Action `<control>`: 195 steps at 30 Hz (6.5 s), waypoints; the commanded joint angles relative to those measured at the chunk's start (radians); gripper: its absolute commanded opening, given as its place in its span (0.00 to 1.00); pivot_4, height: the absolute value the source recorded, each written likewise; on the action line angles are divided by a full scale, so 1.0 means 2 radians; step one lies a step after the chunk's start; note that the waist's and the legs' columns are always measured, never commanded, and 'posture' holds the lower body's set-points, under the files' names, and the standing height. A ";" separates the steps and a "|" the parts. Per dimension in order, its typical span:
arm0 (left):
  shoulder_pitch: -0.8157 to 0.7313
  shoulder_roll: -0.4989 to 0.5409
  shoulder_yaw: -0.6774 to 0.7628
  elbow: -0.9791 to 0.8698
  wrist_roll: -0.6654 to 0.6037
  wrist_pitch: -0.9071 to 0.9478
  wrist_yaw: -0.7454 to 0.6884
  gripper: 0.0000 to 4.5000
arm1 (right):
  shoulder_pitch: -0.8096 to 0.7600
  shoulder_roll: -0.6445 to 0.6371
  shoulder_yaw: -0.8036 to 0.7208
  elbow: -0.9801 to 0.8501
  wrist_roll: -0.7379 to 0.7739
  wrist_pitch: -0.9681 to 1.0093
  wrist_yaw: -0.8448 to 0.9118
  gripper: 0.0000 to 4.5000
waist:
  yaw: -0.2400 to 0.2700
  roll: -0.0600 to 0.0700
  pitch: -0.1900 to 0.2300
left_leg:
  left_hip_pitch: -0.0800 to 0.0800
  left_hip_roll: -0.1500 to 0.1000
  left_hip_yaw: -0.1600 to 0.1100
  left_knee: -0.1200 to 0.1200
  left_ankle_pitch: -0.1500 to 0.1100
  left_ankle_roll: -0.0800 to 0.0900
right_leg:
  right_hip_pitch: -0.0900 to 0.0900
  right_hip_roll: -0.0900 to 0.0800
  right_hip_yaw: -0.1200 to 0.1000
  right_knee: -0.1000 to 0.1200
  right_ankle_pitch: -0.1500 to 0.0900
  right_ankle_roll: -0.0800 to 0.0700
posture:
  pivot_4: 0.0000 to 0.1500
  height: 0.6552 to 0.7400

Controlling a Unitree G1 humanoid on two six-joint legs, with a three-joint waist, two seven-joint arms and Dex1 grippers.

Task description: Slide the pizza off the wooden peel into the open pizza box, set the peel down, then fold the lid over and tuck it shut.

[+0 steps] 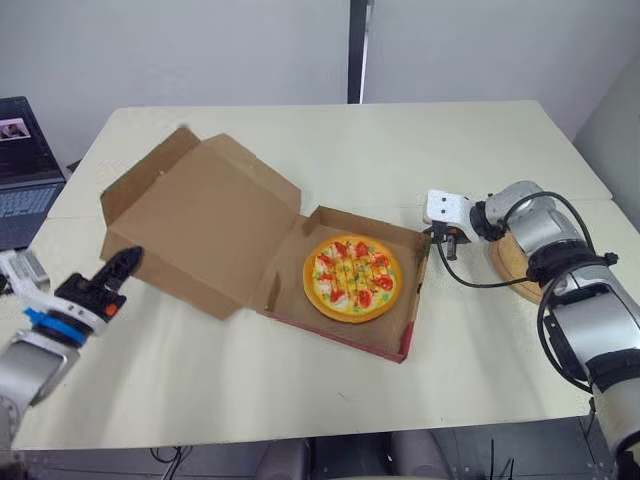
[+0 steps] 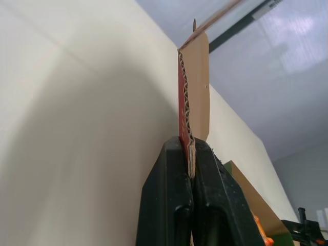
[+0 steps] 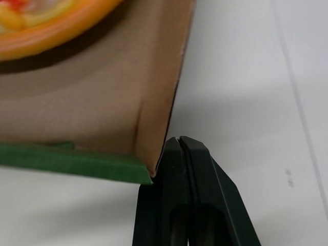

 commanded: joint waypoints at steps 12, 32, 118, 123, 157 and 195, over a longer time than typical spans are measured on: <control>-0.288 0.025 -0.165 0.157 0.245 0.041 -0.236 0.00 | 0.188 -0.088 -0.057 -0.453 0.110 0.207 0.084 0.01 | 0.005 0.000 0.000 | -0.001 -0.001 -0.001 0.000 0.000 0.000 | 0.000 -0.001 -0.001 0.000 0.000 0.000 | 1.00 1.00; -0.504 -0.094 -0.254 0.329 0.484 -0.084 -0.398 0.00 | 0.343 -0.134 -0.136 -0.663 0.200 0.383 -0.020 0.01 | 0.018 0.000 0.000 | -0.001 -0.002 -0.001 0.002 0.000 0.000 | 0.001 -0.002 -0.001 0.000 0.001 0.002 | 1.00 1.00; -0.612 -0.241 -0.257 0.341 0.639 -0.165 -0.264 0.00 | 0.083 0.053 -0.236 -0.500 0.246 0.414 -0.408 0.01 | 0.001 0.000 0.000 | -0.008 -0.003 0.000 0.005 0.000 0.000 | -0.008 -0.002 0.001 0.006 0.002 0.002 | 1.00 1.00; -0.600 -0.234 -0.251 0.282 0.624 -0.137 -0.266 0.00 | 0.088 0.053 -0.245 -0.549 0.258 0.444 -0.411 0.01 | 0.000 0.000 0.000 | -0.009 -0.003 0.000 0.005 0.000 0.000 | -0.008 -0.002 0.001 0.007 0.002 0.002 | 1.00 1.00; -0.421 -0.307 -0.160 -0.109 0.468 0.112 -0.046 0.00 | 0.213 0.145 -0.281 -0.766 0.309 0.534 -0.500 0.01 | 0.002 0.000 0.000 | -0.009 -0.003 0.000 0.009 0.000 0.000 | -0.008 -0.002 0.002 0.009 0.002 0.002 | 1.00 1.00; -0.264 -0.268 -0.178 -0.208 0.370 0.036 -0.034 0.00 | 0.311 0.184 -0.302 -0.864 0.351 0.554 -0.556 0.01 | 0.002 0.001 -0.001 | -0.008 -0.002 0.000 0.009 0.000 0.000 | -0.007 -0.001 0.002 0.008 0.002 0.002 | 1.00 1.00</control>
